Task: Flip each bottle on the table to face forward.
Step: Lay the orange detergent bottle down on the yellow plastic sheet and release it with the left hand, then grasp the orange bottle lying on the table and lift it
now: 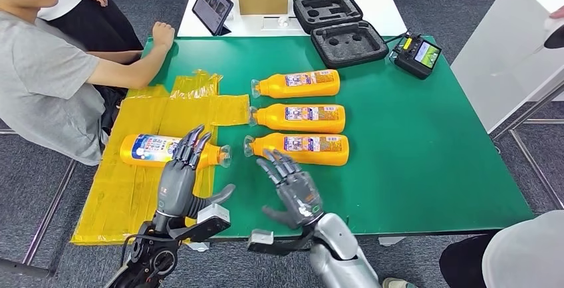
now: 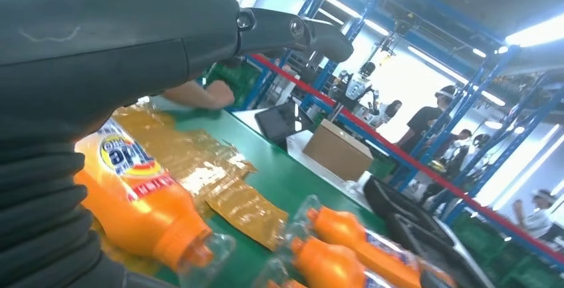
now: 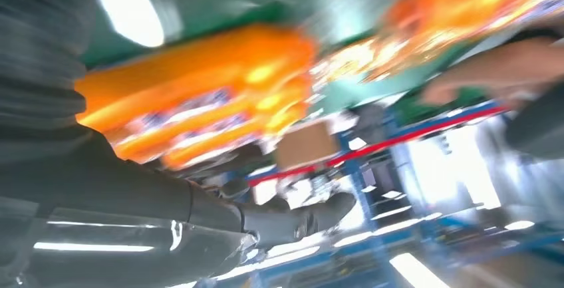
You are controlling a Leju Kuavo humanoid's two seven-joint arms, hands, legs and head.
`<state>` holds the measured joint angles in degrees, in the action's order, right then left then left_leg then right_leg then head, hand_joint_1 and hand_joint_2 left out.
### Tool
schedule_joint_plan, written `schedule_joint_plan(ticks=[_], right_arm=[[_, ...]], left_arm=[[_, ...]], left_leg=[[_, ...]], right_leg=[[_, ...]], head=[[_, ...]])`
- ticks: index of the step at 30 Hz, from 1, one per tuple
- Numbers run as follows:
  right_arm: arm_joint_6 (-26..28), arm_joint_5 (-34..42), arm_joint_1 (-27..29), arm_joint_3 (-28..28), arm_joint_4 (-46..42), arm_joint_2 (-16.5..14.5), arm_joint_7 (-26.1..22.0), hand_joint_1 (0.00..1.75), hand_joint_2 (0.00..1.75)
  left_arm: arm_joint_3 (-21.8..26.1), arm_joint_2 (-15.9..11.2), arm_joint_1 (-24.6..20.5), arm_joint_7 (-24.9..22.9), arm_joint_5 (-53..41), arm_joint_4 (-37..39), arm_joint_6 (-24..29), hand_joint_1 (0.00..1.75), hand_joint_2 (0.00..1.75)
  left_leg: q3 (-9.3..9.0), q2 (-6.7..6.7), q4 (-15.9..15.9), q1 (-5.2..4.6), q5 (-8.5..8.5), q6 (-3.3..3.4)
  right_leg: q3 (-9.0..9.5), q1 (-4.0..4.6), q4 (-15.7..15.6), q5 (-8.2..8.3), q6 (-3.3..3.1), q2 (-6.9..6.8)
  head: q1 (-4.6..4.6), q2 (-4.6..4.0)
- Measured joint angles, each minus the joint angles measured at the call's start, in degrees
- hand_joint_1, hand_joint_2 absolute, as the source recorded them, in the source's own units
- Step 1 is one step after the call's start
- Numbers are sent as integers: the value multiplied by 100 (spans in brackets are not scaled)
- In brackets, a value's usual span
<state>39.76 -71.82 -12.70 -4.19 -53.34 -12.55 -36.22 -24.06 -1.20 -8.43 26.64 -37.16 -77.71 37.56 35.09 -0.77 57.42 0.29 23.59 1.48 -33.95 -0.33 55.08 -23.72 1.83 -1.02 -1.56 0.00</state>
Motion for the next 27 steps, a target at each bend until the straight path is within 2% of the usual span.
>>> schedule_joint_plan(ticks=[4, 8, 12, 18, 27], right_arm=[[0, -442, 1, 493, -203, 203, 420, 0, 175], [0, -543, 6, 741, -306, 384, 549, 0, 175], [0, -591, 14, 831, -353, 469, 603, 0, 175], [0, -607, -47, 856, -309, 637, 1015, 0, 175], [0, -642, -590, 866, 381, 956, 1380, 0, 175]], left_arm=[[0, 111, 86, 200, 194, -68, -47, 0, 175], [-7, 207, 98, 267, 253, -69, -72, 0, 175], [-9, 259, 99, 273, 256, -69, -91, 0, 175], [-22, 349, 72, 365, 389, -49, -173, 0, 175], [-143, 477, -127, 559, 759, 144, -112, 0, 175]], left_leg=[[1, 7, 1, -5, -3, 4], [2, 2, 2, -6, -3, 5], [3, 2, 2, -6, -3, 4], [6, 2, 1, -5, -3, 4], [6, 2, 3, -8, -4, 6]], right_leg=[[1, -7, -1, 2, 3, -6], [-1, -8, -1, 7, 9, -2], [-2, -6, -1, 6, 9, -3], [-4, -5, -1, 6, 8, -3], [-3, -9, -1, 10, 15, -3]], head=[[0, 0], [-1, 0], [-1, 0], [-1, 0], [-2, 0]])
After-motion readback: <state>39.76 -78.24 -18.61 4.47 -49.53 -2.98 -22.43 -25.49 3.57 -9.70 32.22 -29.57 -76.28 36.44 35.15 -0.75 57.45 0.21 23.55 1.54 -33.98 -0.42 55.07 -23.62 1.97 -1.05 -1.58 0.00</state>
